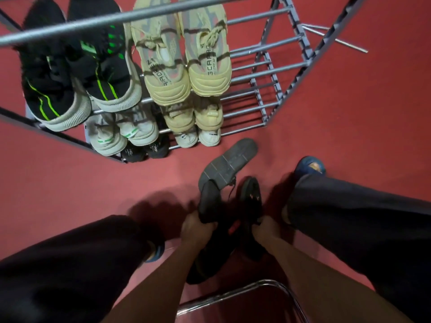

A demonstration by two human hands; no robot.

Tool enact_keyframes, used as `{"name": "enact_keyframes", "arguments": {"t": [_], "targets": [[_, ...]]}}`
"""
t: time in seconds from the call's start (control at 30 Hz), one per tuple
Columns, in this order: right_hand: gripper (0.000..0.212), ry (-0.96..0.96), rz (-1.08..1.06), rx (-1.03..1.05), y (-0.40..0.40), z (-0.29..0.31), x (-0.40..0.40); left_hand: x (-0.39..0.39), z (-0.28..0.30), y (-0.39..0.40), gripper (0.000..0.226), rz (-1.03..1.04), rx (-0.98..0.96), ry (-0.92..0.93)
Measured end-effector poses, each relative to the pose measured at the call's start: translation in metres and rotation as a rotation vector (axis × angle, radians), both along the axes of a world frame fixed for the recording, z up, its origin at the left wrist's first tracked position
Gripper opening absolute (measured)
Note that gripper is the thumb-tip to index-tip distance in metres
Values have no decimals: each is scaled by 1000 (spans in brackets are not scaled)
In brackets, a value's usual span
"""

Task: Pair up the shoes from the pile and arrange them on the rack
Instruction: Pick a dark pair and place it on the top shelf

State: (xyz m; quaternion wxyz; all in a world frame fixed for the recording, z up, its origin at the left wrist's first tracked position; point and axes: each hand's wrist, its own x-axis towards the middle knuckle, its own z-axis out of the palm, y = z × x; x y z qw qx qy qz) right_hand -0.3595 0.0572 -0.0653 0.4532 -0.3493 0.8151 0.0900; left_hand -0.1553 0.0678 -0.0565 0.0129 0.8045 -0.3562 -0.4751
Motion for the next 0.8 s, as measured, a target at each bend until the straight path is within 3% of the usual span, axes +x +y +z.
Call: {"name": "enact_keyframes", "arguments": {"t": [0.07,0.3,0.37,0.47,0.67,0.8], "targets": [[33,-1,69,-13,-9,9,2,4,16,-11,47,-37,-126,-62],[45,34,166,-210,-49,78,23,23,98,-12,41,-462,-476,-535],[42,19,239,-321,-62,108,28,30,123,-6,36,-535,-586,-493],[47,-30,355,-450,-72,155,31,42,152,-2,5,-633,-640,-358],[22,-106,531,-633,-60,245,16,46,212,6,23,-799,-855,-415],[18,-106,484,-743,-38,286,2,53,246,14,34,-961,-914,-588]]}}
